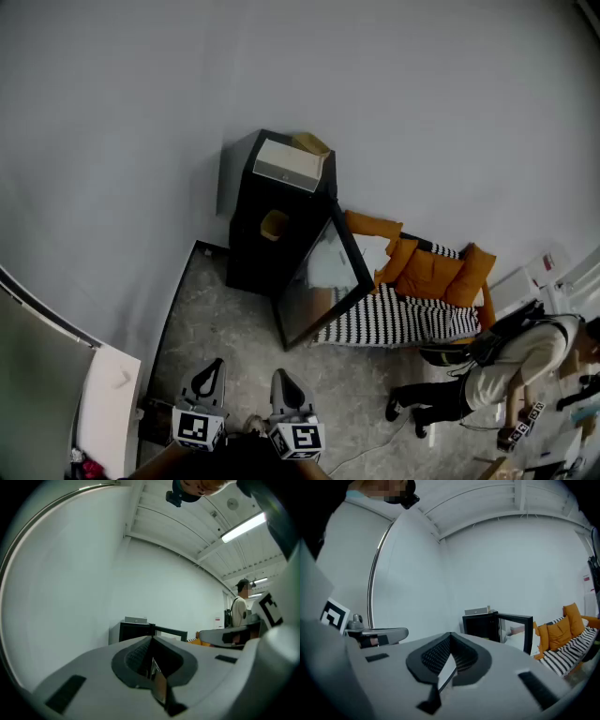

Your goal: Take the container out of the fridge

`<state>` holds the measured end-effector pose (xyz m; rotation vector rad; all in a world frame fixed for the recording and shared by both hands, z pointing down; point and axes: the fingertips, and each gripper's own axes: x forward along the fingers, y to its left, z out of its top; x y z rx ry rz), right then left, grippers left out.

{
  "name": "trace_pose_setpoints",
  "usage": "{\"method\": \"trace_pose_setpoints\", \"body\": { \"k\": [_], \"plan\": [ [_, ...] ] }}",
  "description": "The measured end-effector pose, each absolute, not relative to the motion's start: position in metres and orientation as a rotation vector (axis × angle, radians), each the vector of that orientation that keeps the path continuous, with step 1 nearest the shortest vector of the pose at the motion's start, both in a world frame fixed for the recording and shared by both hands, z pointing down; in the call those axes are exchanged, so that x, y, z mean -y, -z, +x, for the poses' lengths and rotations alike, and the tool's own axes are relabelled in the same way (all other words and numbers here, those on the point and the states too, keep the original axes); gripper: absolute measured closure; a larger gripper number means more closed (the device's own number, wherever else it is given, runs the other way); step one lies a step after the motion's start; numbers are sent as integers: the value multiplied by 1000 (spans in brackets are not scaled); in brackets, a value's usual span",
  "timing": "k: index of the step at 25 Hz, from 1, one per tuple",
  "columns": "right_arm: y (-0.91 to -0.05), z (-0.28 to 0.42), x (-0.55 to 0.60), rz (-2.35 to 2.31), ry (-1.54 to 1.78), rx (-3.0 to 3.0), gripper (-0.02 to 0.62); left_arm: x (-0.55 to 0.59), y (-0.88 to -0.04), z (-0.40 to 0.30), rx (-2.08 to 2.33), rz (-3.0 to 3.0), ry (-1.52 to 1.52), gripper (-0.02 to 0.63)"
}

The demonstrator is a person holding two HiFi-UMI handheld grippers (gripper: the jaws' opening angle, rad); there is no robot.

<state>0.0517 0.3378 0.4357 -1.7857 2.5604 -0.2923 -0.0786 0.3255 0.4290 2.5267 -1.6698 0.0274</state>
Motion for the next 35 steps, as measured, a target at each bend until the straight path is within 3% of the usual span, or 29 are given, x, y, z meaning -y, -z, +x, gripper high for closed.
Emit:
{"method": "trace_pose_setpoints", "body": {
  "k": [16, 35],
  "plan": [
    [-435, 51, -333, -1806, 312, -2507, 595, -320, -427, -87, 1645, 2521, 9, 602],
    [-445, 5, -312, -1907, 348, -2457, 595, -293, -439, -129, 1543, 2567, 5, 602]
  ]
}}
